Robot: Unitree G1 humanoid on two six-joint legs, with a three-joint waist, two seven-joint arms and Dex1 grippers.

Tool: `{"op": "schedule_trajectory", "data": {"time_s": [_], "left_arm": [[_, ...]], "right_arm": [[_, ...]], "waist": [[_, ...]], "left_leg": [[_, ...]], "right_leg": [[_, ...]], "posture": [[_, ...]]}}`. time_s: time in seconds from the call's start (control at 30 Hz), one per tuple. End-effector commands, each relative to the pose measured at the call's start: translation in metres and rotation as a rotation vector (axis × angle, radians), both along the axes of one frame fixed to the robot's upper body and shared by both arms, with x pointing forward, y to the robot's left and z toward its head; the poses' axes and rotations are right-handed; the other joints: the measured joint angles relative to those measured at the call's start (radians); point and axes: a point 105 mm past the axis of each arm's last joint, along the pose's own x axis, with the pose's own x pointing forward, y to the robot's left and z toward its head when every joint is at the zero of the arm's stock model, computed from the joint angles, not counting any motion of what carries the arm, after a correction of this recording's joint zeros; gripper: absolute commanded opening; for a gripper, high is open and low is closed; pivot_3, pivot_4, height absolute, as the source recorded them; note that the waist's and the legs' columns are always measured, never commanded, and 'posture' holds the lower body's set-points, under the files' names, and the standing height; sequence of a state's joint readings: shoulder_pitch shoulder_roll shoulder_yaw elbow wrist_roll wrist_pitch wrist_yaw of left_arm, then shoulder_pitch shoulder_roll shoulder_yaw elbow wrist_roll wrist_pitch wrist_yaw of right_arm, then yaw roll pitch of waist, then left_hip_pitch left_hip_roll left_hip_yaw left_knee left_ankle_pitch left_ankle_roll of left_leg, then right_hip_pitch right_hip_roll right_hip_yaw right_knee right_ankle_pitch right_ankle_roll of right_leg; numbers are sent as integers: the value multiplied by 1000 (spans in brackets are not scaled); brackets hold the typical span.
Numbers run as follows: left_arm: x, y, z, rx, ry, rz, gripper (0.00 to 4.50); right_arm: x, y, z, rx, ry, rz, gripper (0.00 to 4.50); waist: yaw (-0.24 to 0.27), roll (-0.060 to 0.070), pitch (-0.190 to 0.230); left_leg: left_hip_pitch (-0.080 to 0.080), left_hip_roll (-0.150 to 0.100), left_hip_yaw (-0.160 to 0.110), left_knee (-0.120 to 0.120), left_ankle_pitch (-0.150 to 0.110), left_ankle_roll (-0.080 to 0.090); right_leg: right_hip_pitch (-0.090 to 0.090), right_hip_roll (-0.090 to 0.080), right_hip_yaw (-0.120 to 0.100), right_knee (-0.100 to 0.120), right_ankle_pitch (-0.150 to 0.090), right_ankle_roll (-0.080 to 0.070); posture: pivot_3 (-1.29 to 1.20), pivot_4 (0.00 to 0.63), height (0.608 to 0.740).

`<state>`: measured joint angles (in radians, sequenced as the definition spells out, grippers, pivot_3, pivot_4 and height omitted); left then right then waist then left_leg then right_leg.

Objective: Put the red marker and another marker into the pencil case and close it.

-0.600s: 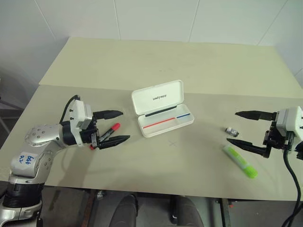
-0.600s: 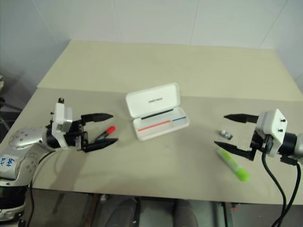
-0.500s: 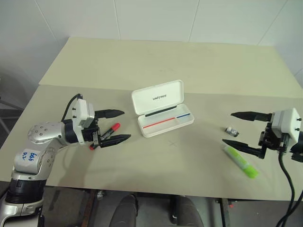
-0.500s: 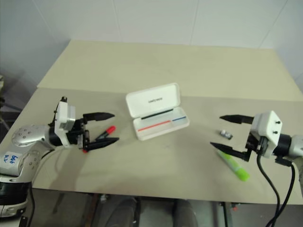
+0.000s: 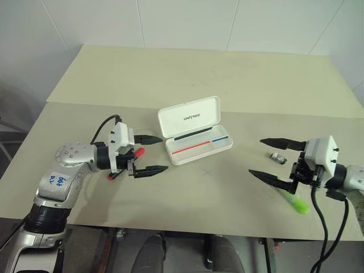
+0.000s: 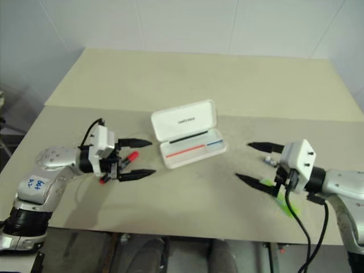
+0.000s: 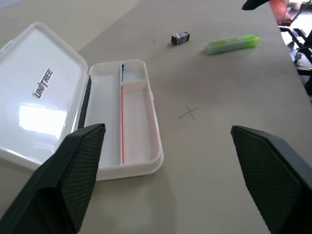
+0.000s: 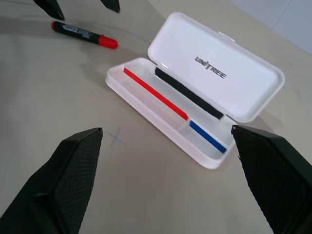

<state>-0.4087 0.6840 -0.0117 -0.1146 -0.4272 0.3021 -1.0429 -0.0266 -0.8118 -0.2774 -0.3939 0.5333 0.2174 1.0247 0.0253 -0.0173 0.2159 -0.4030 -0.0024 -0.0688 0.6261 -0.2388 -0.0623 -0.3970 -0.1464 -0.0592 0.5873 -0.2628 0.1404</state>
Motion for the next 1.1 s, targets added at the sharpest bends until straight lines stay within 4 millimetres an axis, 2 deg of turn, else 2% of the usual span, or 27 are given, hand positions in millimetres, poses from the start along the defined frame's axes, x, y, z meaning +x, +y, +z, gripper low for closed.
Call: {"op": "schedule_trajectory", "data": {"time_s": [0.03, 0.13, 0.27, 0.43, 0.67, 0.93, 1.1], "left_arm": [[5, -12, 3, 10, -39, 3, 3197], [5, -24, -1, 10, -25, -23, 2194], [6, -50, -12, 16, 5, -44, 2194], [9, -63, -22, 46, 36, -57, 2194], [13, -62, -30, 80, 59, -18, 2194], [15, -66, -39, 112, 96, -21, 2194], [18, -70, -54, 181, 126, -28, 2194]], "right_arm": [[-1, 6, 11, 3, -60, 14, 4500], [1, 8, 15, 10, -77, 22, 4500], [4, 15, 18, 31, -100, 31, 4500], [6, 27, 16, 53, -111, 44, 4500], [4, 30, 21, 74, -137, 31, 4500], [-4, 29, 17, 64, -121, 34, 4500], [-13, 28, 16, 39, -103, 50, 4500]], "waist": [[1, 0, 0], [2, 0, 0], [2, 0, 0], [-1, 0, 0], [0, 0, 0], [1, 0, 0], [2, 0, 0]], "left_leg": [[-1, 0, 0, 1, 0, 0], [-1, 0, 0, 2, 0, 1], [-1, 0, 0, 2, 0, 1], [-1, 0, 0, 2, 0, 1], [-1, 0, 0, 3, 0, 1], [-1, 0, 0, 3, 0, 1], [-1, 0, 0, 4, 0, 1]], "right_leg": [[0, 0, 0, 0, 0, 0], [0, 0, 1, 0, 1, 1], [0, 0, 1, 0, 1, 1], [0, 1, 1, 1, 2, 1], [0, 1, 2, 1, 2, 1], [0, 1, 2, 1, 2, 2], [0, 1, 2, 2, 2, 1]], "posture": [[0, 150, 740], [0, 150, 740], [0, 150, 740], [0, 150, 740], [0, 150, 740], [0, 150, 740], [0, 150, 740]]}}
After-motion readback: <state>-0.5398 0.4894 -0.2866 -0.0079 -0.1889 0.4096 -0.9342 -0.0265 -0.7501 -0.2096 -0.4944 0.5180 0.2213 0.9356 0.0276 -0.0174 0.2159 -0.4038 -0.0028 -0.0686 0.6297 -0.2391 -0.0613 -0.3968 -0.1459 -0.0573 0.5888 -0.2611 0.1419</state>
